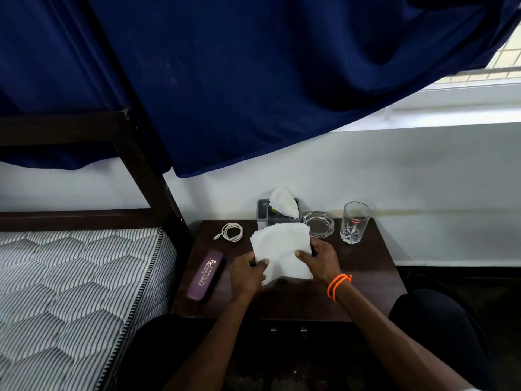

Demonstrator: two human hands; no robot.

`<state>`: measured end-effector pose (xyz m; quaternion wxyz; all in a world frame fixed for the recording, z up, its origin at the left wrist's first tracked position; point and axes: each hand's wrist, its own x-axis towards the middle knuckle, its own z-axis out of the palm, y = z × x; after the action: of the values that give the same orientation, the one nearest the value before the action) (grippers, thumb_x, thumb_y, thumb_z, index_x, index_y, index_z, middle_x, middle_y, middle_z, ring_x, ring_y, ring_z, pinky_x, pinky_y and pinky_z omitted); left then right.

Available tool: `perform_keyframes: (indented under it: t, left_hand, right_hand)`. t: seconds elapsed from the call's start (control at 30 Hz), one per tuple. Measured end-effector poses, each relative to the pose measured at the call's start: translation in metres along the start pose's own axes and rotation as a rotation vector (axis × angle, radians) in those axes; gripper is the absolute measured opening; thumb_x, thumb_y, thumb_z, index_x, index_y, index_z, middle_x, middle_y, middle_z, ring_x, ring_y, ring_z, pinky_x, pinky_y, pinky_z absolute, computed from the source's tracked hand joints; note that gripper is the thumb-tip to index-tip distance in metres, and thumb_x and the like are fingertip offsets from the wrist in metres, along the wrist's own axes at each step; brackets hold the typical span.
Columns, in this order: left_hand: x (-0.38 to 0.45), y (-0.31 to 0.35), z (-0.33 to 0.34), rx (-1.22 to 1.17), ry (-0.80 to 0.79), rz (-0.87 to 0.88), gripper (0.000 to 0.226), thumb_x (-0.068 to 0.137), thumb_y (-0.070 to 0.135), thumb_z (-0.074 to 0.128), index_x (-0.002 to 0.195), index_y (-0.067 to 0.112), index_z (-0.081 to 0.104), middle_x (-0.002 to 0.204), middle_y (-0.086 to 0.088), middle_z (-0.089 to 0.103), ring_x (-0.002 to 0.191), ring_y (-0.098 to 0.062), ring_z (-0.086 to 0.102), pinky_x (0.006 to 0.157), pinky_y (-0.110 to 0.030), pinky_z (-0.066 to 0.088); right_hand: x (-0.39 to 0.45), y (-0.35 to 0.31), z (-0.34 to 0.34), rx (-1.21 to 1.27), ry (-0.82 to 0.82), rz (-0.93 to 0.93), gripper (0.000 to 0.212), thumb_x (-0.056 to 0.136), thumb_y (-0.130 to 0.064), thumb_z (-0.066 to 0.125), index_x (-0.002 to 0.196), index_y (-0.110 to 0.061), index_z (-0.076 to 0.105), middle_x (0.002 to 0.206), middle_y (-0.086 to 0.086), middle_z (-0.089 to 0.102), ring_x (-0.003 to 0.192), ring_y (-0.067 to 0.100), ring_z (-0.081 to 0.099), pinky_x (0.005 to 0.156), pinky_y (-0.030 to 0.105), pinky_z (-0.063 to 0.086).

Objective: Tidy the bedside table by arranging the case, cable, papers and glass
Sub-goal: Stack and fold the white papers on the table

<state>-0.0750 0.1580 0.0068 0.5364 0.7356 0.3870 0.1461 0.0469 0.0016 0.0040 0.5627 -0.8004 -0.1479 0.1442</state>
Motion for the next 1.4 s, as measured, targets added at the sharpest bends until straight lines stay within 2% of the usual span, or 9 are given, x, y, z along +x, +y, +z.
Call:
perform_keyframes:
  t: [0.23, 0.3, 0.4, 0.53, 0.67, 0.83, 1.07, 1.27, 1.4]
  left_hand:
    - [-0.006, 0.021, 0.008, 0.042, 0.087, 0.172, 0.037, 0.084, 0.009, 0.076, 0.056, 0.016, 0.052, 0.051, 0.003, 0.055, 0.047, -0.018, 0.066, 0.055, -0.05, 0.061]
    - [-0.006, 0.035, 0.01, 0.027, 0.097, 0.243, 0.02, 0.082, 0.01, 0.076, 0.067, 0.02, 0.068, 0.063, -0.005, 0.067, 0.058, -0.026, 0.071, 0.062, -0.049, 0.062]
    - [0.004, 0.051, 0.011, -0.046, 0.122, 0.294, 0.015, 0.082, 0.014, 0.072, 0.095, 0.013, 0.079, 0.082, -0.008, 0.078, 0.069, -0.026, 0.076, 0.067, -0.048, 0.064]
    - [0.029, 0.072, 0.0, -0.019, 0.134, 0.309, 0.019, 0.083, 0.019, 0.071, 0.068, 0.01, 0.065, 0.062, -0.008, 0.067, 0.065, -0.033, 0.074, 0.063, -0.05, 0.061]
    - [0.058, 0.091, -0.012, 0.002, 0.224, 0.262, 0.052, 0.081, 0.023, 0.076, 0.05, 0.014, 0.035, 0.052, -0.016, 0.048, 0.064, -0.034, 0.072, 0.067, -0.053, 0.06]
    - [0.098, 0.116, -0.011, -0.1, 0.207, 0.063, 0.042, 0.082, 0.023, 0.08, 0.051, 0.012, 0.055, 0.044, 0.003, 0.054, 0.07, -0.03, 0.076, 0.074, -0.044, 0.065]
    - [0.133, 0.114, -0.009, -0.093, 0.176, 0.003, 0.018, 0.086, 0.012, 0.076, 0.082, -0.005, 0.074, 0.079, -0.013, 0.074, 0.046, -0.01, 0.069, 0.06, -0.035, 0.066]
    - [0.145, 0.11, -0.008, 0.024, 0.164, 0.055, 0.018, 0.082, 0.009, 0.072, 0.073, -0.007, 0.07, 0.081, -0.025, 0.074, 0.078, -0.036, 0.075, 0.073, -0.047, 0.064]
    - [0.146, 0.109, -0.007, 0.117, 0.136, 0.073, 0.014, 0.078, 0.01, 0.072, 0.069, 0.0, 0.068, 0.068, -0.013, 0.068, 0.07, -0.028, 0.067, 0.05, -0.019, 0.047]
  right_hand:
    - [-0.005, -0.027, 0.013, -0.069, 0.08, -0.076, 0.024, 0.076, -0.016, 0.081, 0.07, -0.013, 0.058, 0.065, 0.003, 0.06, 0.062, 0.015, 0.05, 0.064, 0.035, 0.047]
    - [-0.002, -0.039, 0.019, -0.061, 0.1, -0.076, 0.023, 0.074, -0.019, 0.083, 0.073, -0.011, 0.062, 0.071, 0.007, 0.067, 0.065, 0.018, 0.057, 0.067, 0.036, 0.049]
    - [0.01, -0.056, 0.022, -0.012, 0.064, -0.048, 0.023, 0.071, -0.019, 0.083, 0.082, -0.006, 0.067, 0.081, 0.013, 0.073, 0.077, 0.026, 0.07, 0.073, 0.046, 0.058]
    - [0.035, -0.082, 0.021, 0.046, 0.04, -0.012, 0.03, 0.071, -0.014, 0.082, 0.087, 0.006, 0.066, 0.09, 0.028, 0.071, 0.082, 0.037, 0.069, 0.079, 0.062, 0.054]
    - [0.059, -0.113, 0.026, -0.059, 0.147, -0.079, 0.034, 0.068, -0.026, 0.083, 0.061, -0.017, 0.051, 0.057, -0.004, 0.054, 0.058, 0.017, 0.051, 0.062, 0.034, 0.043]
    - [0.095, -0.134, 0.043, -0.111, 0.212, -0.104, 0.034, 0.071, -0.022, 0.079, 0.061, -0.021, 0.047, 0.057, -0.011, 0.049, 0.065, 0.019, 0.052, 0.065, 0.025, 0.034]
    - [0.129, -0.129, 0.066, -0.128, 0.193, -0.073, 0.02, 0.073, -0.02, 0.071, 0.065, -0.018, 0.053, 0.058, -0.007, 0.054, 0.058, 0.013, 0.051, 0.049, 0.018, 0.031]
    - [0.133, -0.121, 0.085, -0.153, 0.221, -0.152, 0.017, 0.078, -0.011, 0.066, 0.073, -0.014, 0.05, 0.064, -0.001, 0.052, 0.061, 0.022, 0.046, 0.051, 0.027, 0.028]
    - [0.134, -0.116, 0.091, -0.208, 0.18, -0.234, 0.018, 0.075, -0.001, 0.063, 0.075, -0.011, 0.048, 0.07, 0.007, 0.053, 0.066, 0.027, 0.049, 0.058, 0.028, 0.033]
